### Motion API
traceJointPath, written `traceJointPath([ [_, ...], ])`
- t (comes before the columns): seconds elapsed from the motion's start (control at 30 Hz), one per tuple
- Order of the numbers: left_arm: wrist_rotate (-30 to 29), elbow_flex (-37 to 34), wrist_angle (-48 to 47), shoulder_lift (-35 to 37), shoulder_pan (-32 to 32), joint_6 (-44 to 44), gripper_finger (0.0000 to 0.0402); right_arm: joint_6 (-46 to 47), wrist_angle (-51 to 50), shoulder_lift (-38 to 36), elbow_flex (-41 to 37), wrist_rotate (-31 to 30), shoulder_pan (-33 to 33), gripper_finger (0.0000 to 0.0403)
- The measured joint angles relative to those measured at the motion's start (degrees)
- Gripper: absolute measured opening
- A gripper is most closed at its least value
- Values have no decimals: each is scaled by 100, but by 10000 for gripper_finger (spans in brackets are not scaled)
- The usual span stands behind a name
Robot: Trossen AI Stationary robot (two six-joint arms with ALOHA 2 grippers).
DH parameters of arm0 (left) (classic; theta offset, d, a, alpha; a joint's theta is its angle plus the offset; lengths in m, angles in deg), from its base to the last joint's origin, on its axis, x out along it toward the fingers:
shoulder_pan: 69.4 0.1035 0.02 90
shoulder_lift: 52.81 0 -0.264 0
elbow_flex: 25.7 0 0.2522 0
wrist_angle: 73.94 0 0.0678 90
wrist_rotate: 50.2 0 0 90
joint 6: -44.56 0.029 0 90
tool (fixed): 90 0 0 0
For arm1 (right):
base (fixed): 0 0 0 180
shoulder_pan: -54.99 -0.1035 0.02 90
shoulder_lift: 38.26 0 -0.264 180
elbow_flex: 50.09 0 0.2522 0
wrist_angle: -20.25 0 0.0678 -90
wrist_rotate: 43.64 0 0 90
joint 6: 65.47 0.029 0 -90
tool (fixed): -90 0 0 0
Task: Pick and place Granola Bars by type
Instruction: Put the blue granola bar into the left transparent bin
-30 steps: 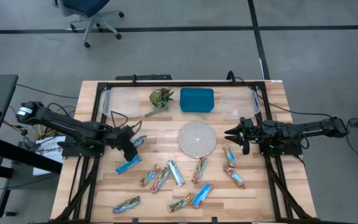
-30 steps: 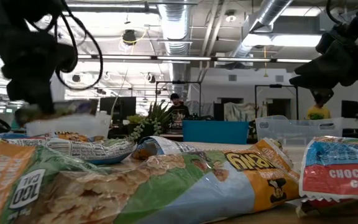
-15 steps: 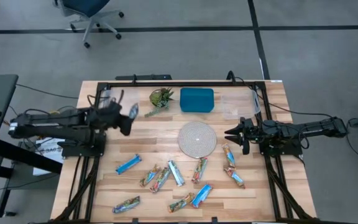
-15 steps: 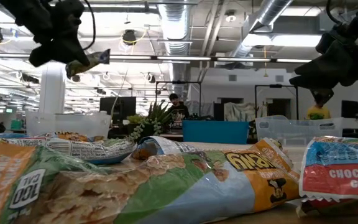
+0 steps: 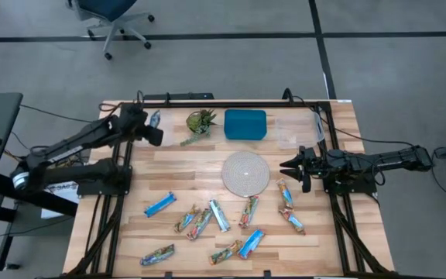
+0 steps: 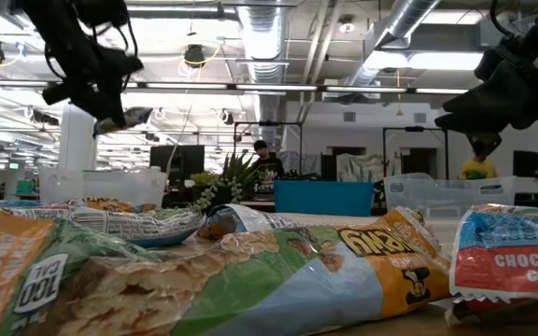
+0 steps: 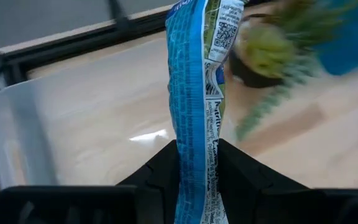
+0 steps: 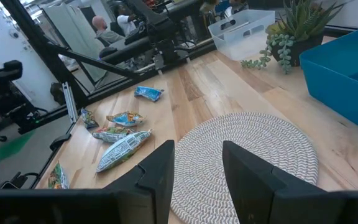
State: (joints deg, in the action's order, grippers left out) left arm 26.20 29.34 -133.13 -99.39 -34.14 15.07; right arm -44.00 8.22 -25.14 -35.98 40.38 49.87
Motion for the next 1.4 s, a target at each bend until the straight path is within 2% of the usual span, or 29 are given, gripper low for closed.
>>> traceJointPath([
  [0.2, 598, 0, 391, -841, 740, 169, 88, 1, -1, 0, -1, 0, 1, 127],
  [0.37, 632, 0, 681, -1453, 930, 163, 88, -1, -1, -1, -1, 1, 1, 127],
  [0.6, 849, 0, 1082, -1941, 1051, -110, 88, -1, -1, 0, 1, 2, 0, 127],
  [0.8, 842, 0, 1209, -2018, 1084, -111, 94, 1, -1, 0, 1, 2, 1, 127],
  [1.13, 873, 0, 1259, -1988, 1172, 42, 152, 0, -1, -1, -1, 0, 1, 127],
  [1.4, 1087, 0, 1154, -1192, 819, 214, 146, 0, -1, 0, 1, 0, 0, 127],
])
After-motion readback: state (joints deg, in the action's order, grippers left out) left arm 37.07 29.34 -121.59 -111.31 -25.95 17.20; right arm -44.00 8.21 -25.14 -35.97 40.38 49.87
